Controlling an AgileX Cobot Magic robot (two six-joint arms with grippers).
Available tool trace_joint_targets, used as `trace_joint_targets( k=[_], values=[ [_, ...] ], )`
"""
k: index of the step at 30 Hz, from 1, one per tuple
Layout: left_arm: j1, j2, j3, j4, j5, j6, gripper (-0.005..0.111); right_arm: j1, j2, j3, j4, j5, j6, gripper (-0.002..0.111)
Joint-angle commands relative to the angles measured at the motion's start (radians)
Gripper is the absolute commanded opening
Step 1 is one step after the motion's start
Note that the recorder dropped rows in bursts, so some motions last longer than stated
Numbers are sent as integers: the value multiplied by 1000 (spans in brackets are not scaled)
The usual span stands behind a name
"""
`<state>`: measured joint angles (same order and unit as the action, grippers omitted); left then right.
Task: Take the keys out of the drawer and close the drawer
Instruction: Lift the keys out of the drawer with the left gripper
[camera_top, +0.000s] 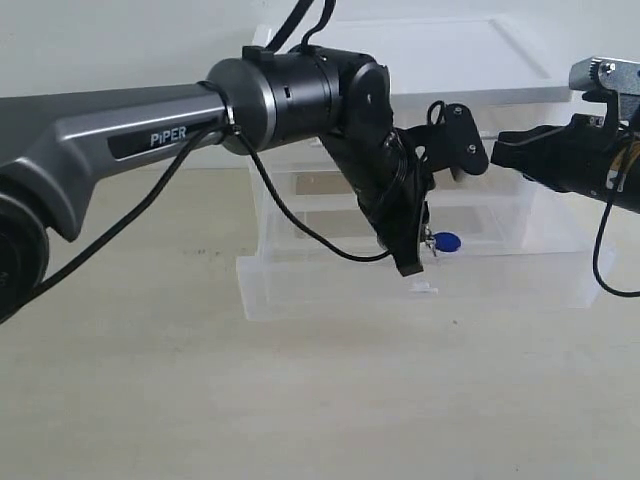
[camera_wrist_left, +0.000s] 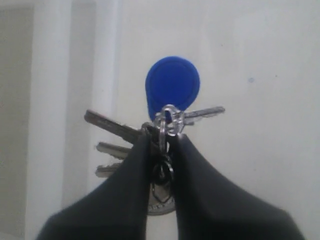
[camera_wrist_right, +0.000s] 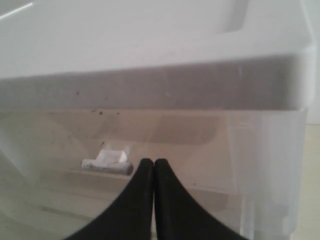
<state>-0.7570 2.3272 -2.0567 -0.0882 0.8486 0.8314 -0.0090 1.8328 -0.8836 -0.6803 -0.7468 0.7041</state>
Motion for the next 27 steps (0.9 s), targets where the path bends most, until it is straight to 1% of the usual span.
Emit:
trace_joint_targets(
  k=[1,6,10,13,16,21,24,26,27],
  values=[
    [5,-65,2,7,12,-25,4,-6,7,-23,66,18,-7,0],
    [3,-129,2,-7,24,-31,4,-6,7,-23,66,20,-7,0],
    [0,-205,4,-76,82,-31,4,-6,7,-23,66,20,-7,0],
    [-11,-236,10,-86,103,-31,4,-6,7,-23,66,20,-7,0],
    [-41,-275,10,-132,162,-31,4,-6,7,-23,66,20,-7,0],
    [-80,-304,10,-142,194,-28,4,-6,7,-23,66,20,-7,0],
    [-114,-311,15,-158,282,-32,4,-6,7,-23,66,20,-7,0],
    [-144,-331,65,-170,299,0,4,-6,7,-23,66,20,-7,0],
    [-166,-347,118,-170,296,14,4,-6,7,-23,66,20,-7,0]
  ],
)
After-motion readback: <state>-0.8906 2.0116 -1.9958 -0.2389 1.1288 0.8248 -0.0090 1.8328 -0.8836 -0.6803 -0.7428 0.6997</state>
